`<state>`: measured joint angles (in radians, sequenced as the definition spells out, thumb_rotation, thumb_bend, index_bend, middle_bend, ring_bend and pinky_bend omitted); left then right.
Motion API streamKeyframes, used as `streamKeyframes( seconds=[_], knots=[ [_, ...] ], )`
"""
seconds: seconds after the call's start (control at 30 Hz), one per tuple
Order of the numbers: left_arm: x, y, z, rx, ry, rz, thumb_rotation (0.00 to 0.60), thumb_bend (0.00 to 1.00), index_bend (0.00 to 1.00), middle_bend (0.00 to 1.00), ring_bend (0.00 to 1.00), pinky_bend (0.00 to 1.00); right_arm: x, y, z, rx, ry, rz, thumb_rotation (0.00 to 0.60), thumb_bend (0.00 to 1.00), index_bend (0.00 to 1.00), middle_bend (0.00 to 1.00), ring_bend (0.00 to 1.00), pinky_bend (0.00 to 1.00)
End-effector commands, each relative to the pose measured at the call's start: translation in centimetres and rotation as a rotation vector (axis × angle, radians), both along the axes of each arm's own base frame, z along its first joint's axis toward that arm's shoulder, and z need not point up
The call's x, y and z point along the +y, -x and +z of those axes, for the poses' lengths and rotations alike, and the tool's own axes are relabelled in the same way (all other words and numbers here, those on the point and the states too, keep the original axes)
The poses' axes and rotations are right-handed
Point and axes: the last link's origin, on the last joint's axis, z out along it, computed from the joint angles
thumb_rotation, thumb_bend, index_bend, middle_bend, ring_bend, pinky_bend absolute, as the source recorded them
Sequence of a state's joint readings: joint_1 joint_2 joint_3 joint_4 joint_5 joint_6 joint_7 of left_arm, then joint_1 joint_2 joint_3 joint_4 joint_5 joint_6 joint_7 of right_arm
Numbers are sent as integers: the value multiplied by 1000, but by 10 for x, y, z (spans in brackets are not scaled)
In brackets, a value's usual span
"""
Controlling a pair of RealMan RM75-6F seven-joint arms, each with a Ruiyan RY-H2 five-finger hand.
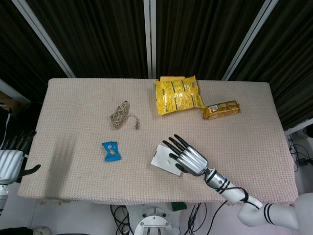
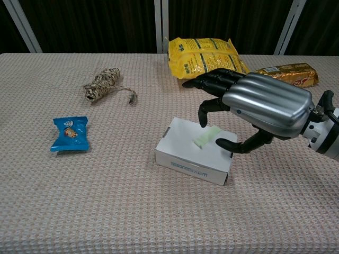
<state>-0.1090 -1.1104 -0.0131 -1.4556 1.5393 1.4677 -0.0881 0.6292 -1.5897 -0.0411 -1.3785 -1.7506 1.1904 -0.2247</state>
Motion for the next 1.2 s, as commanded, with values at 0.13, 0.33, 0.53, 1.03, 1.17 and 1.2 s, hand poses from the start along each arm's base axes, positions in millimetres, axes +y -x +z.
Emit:
streamKeyframes(
  seconds=[0.13,0.33,0.53,1.03,1.17,1.2],
  knots=[
    [0,1,1,0,-1,3,600,0,83,74,0,93,4,1,3,-24,-88,-70,223,478,365,0,0,0],
    [0,2,0,-1,3,8,600,0,83,74,0,93,6,1,5,-35,-86,-72,220,540,417,0,0,0],
    [0,3,0,-2,2,8,600,0,84,74,0,93,5,3,3,-24,-83,-83,221,582,437,0,0,0],
    [0,4,0,-2,1,11,600,0,84,74,0,93,3,1,-9,-7,-100,-82,220,584,443,0,0,0],
    [0,4,1,-2,-1,11,600,0,84,74,0,93,4,0,-12,-2,-108,-77,220,584,443,0,0,0],
    [0,4,1,-2,-2,11,600,0,84,74,0,93,4,0,-12,-2,-109,-76,220,584,443,0,0,0]
  ],
)
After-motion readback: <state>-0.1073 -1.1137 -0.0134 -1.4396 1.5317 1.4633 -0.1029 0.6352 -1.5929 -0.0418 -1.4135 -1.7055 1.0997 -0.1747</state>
